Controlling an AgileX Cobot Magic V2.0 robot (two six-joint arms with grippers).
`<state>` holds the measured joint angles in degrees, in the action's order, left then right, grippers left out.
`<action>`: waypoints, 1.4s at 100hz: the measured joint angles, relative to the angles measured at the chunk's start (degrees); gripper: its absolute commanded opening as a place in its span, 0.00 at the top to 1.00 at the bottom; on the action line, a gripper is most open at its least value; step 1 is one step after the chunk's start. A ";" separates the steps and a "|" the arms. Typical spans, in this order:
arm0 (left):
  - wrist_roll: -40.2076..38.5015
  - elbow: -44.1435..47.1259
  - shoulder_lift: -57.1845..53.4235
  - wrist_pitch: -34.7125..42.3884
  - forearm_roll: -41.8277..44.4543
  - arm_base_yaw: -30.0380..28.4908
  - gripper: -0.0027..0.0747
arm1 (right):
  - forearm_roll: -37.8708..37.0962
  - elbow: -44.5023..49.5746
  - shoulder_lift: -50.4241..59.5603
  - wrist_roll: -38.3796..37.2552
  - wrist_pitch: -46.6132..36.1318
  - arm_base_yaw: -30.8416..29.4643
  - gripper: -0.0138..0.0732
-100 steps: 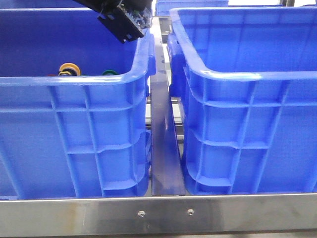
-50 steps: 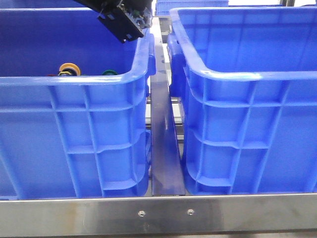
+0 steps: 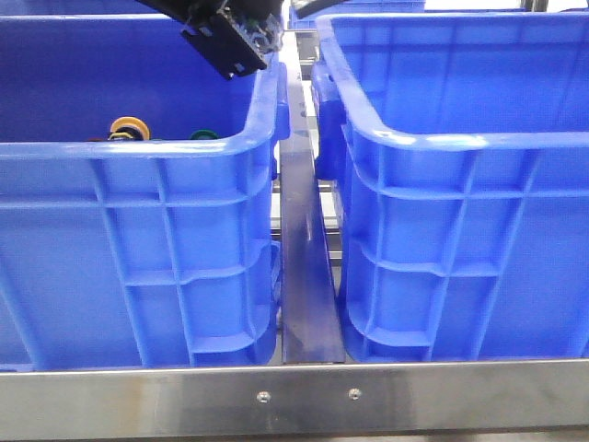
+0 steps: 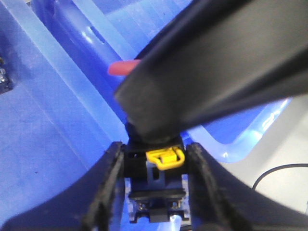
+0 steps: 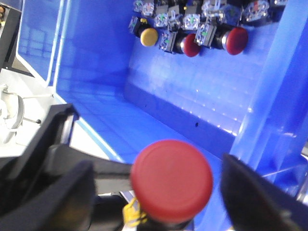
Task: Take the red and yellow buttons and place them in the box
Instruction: 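Grasp the red button cap with the right gripper, open the left gripper, then carry the red button with the right gripper into the empty bin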
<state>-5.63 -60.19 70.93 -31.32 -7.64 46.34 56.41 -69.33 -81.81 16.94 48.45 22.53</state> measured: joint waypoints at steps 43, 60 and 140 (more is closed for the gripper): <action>0.00 0.00 0.00 0.00 0.00 0.00 0.18 | -0.10 0.00 -0.20 0.43 0.04 -0.11 0.56; 0.00 0.00 0.00 0.00 0.00 0.00 0.18 | -0.10 0.00 1.54 6.63 -2.65 -3.07 0.56; 0.00 0.00 0.00 0.00 0.00 0.00 0.18 | -5.88 17.64 4.34 28.62 -53.75 -6.53 0.56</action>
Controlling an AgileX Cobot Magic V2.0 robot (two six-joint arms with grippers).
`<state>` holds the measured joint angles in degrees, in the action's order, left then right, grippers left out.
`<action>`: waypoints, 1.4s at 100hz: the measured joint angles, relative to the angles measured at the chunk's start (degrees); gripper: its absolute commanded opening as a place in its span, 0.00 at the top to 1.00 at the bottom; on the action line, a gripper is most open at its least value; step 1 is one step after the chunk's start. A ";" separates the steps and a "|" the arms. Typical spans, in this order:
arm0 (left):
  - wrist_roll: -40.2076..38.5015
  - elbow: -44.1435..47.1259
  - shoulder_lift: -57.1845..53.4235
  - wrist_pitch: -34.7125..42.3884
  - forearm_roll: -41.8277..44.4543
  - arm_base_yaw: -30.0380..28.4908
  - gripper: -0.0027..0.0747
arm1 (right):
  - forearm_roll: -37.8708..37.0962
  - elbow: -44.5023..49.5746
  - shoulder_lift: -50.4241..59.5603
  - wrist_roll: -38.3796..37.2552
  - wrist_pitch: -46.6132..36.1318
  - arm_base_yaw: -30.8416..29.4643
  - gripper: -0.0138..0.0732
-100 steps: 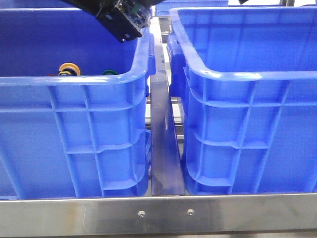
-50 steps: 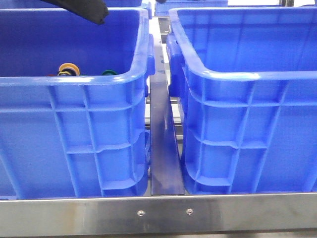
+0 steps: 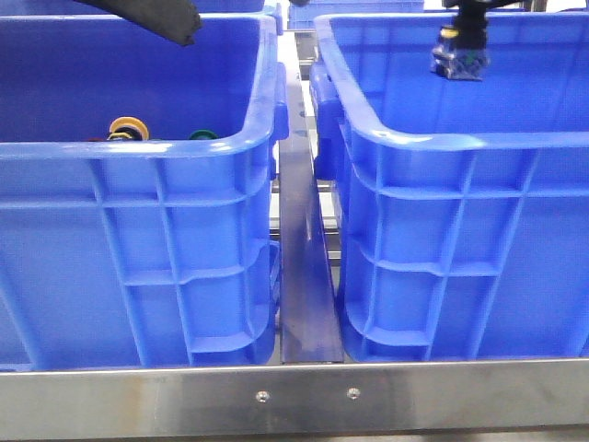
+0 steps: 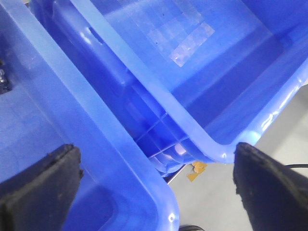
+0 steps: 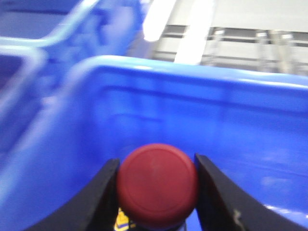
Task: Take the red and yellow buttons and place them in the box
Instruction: 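Carry the red button with the right gripper into the empty bin, then lower the red button onto the bin floor and open the right gripper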
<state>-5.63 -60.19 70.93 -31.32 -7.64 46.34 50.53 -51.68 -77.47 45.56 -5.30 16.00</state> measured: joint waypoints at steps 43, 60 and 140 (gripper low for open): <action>0.00 0.00 0.00 0.00 0.00 0.00 0.18 | 0.10 -0.97 -12.01 0.49 -12.81 -1.26 0.56; 0.00 0.00 0.00 0.00 0.00 0.00 0.18 | 0.10 -4.32 -16.14 0.49 -12.81 -3.36 0.56; 0.00 0.00 0.00 0.00 0.00 0.00 0.18 | 0.18 -11.82 -26.16 0.28 -9.13 -5.11 0.44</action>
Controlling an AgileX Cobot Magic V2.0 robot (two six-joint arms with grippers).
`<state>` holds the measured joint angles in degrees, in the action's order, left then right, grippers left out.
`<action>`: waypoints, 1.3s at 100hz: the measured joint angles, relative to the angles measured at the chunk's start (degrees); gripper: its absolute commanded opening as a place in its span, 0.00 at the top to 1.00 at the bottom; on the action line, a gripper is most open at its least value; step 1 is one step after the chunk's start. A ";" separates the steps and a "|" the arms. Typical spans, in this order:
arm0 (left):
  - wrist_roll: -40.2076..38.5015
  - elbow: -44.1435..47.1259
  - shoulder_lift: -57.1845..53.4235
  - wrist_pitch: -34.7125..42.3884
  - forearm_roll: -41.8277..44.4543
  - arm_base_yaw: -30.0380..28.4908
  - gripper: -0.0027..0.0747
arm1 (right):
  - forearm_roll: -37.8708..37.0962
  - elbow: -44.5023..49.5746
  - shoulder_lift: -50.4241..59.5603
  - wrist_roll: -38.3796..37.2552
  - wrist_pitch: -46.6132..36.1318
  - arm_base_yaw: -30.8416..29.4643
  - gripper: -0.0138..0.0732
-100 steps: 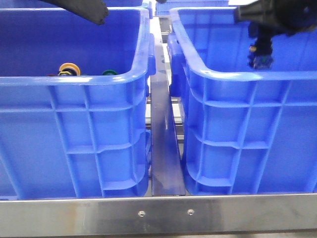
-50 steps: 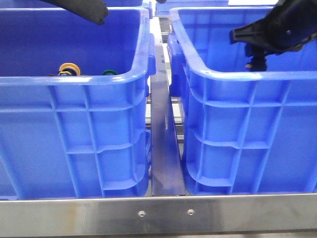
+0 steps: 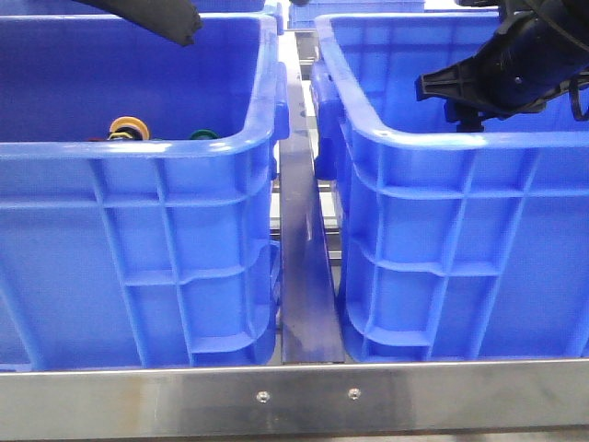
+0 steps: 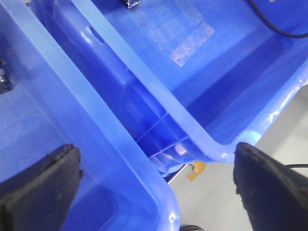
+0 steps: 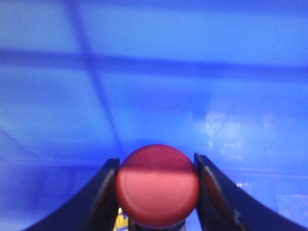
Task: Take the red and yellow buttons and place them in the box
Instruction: 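Lower the red button onto the bin floor and open the right gripper, then move the left gripper back down into the button bin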
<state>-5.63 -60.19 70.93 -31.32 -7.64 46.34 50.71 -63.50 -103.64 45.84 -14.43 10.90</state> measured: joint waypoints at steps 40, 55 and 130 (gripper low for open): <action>0.00 0.00 0.00 0.00 0.00 0.00 0.18 | 0.00 -0.02 -0.43 0.00 0.59 -0.13 0.31; 0.00 0.00 0.00 -0.76 0.00 0.00 0.18 | 0.00 -0.02 -0.03 0.00 0.71 -0.13 0.31; 0.00 0.00 0.00 -1.24 0.00 -0.23 0.18 | -0.12 15.44 34.39 0.00 18.28 -0.13 0.63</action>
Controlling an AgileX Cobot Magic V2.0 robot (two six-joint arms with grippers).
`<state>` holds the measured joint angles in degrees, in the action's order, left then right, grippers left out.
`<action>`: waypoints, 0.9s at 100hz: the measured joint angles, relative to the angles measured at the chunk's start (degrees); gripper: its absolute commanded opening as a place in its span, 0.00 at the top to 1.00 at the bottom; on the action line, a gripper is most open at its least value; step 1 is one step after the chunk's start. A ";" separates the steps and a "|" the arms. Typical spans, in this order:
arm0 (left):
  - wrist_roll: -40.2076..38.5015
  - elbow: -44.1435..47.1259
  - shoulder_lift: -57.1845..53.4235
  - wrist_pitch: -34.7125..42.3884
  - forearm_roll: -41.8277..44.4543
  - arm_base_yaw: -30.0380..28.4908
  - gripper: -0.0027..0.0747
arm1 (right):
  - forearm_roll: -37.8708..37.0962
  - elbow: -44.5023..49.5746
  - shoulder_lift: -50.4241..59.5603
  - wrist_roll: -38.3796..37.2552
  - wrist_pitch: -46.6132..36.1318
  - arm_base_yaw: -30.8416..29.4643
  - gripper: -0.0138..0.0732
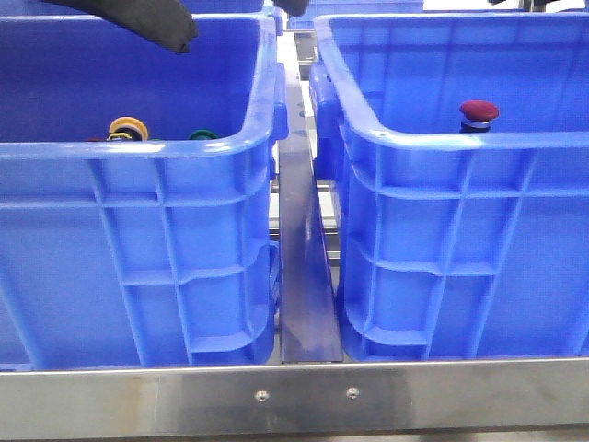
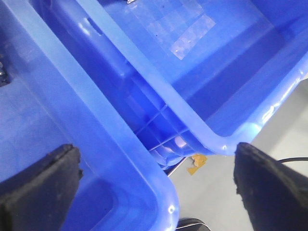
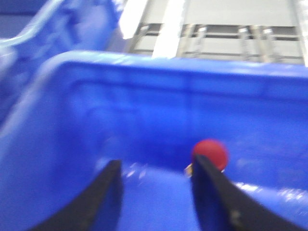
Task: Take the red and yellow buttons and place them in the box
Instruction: 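Move the left gripper back down into the button bin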
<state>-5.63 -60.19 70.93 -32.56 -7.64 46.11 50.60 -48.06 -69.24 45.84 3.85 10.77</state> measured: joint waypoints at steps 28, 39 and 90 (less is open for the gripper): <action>0.00 0.00 -1.28 -1.12 0.00 -5.45 0.18 | -0.45 7.01 13.44 0.00 9.29 0.00 0.92; 0.00 -0.47 -2.23 -2.91 0.00 -9.81 0.18 | -0.68 10.00 18.37 0.00 10.98 0.00 0.92; -4.58 -6.90 -0.67 -15.71 4.37 -29.66 0.18 | -1.51 16.60 35.42 0.00 17.21 0.00 0.92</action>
<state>-10.20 -67.09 70.26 -48.27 -3.27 16.45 49.09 -31.46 -33.82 45.84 21.07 10.77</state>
